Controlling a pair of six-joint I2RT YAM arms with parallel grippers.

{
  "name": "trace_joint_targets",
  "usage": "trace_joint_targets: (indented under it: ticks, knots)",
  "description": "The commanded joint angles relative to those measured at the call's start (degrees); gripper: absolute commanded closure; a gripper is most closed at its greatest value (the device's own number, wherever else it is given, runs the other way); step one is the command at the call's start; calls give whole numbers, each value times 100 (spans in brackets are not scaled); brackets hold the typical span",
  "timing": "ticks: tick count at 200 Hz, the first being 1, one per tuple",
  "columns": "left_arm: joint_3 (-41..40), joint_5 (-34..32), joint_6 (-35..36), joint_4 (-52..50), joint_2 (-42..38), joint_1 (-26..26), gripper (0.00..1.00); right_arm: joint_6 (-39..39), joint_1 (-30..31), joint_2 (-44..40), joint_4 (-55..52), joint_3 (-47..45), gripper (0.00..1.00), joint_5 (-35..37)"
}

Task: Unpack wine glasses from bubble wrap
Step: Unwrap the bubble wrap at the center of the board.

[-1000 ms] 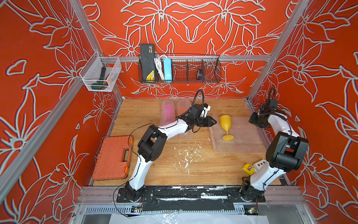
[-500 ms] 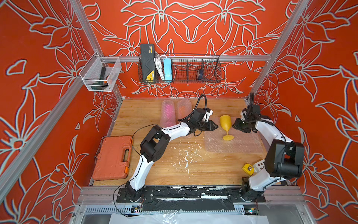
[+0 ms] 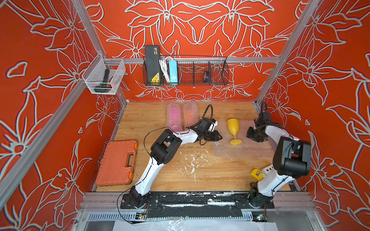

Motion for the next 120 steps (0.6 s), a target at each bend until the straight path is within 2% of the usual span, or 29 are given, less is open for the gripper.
trace_joint_targets:
  ticks: [1, 120]
  knots:
    - [246, -64, 84, -86, 301, 5, 73, 4, 45, 389, -30, 358, 59, 189]
    - [1116, -232, 30, -405, 1028, 300, 73, 70, 33, 1942, -175, 1724, 60, 64]
